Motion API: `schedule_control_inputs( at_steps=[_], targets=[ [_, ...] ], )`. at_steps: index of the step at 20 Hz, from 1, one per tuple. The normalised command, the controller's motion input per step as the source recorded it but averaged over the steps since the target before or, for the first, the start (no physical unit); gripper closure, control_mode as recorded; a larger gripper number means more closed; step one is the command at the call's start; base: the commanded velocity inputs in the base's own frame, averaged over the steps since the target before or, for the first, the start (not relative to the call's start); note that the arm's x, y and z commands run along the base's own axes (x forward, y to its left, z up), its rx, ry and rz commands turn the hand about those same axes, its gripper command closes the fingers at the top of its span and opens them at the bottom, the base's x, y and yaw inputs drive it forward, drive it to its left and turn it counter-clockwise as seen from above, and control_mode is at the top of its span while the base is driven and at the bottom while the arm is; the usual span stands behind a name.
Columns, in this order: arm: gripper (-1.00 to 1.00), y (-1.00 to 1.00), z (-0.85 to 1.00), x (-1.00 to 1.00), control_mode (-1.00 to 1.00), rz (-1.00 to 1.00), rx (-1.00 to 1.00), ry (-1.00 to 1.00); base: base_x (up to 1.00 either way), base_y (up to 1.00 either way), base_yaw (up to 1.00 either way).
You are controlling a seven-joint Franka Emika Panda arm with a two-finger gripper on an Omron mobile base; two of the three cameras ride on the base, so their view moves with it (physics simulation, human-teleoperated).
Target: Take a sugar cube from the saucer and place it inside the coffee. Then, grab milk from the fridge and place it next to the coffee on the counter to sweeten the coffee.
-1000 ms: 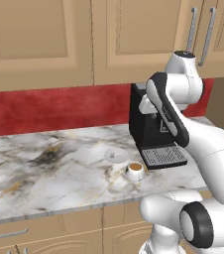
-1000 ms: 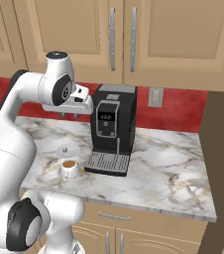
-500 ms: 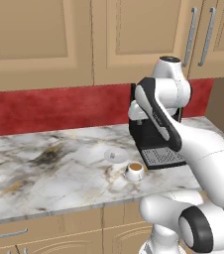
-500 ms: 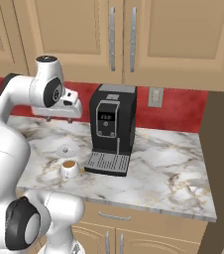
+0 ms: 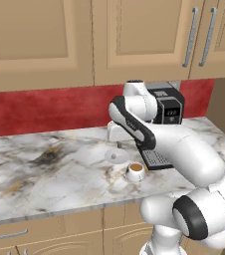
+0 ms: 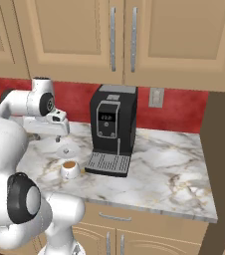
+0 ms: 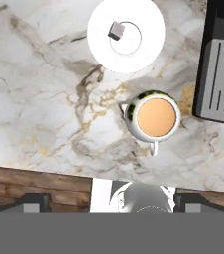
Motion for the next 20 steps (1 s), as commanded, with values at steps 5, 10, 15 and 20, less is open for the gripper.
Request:
schedule_control_inputs(
  at_steps=[5, 10, 15, 20],
  targets=[
    [-1.00, 0.00, -0.24, 0.25, -1.00, 0.00, 0.00, 0.12, 0.00, 0.00, 0.00],
    [-1.00, 0.00, -0.41, 0.17, -1.00, -0.01, -0.05, -0.01, 0.00, 0.00, 0.00],
    [-1.00, 0.05, -0.51, 0.05, -1.00, -0.11, -0.09, -0.11, 0.00, 0.00, 0.00],
    [-1.00, 0.07, -0.37, 0.00, -1.00, -0.12, -0.02, -0.21, 0.00, 0.00, 0.00]
  ],
)
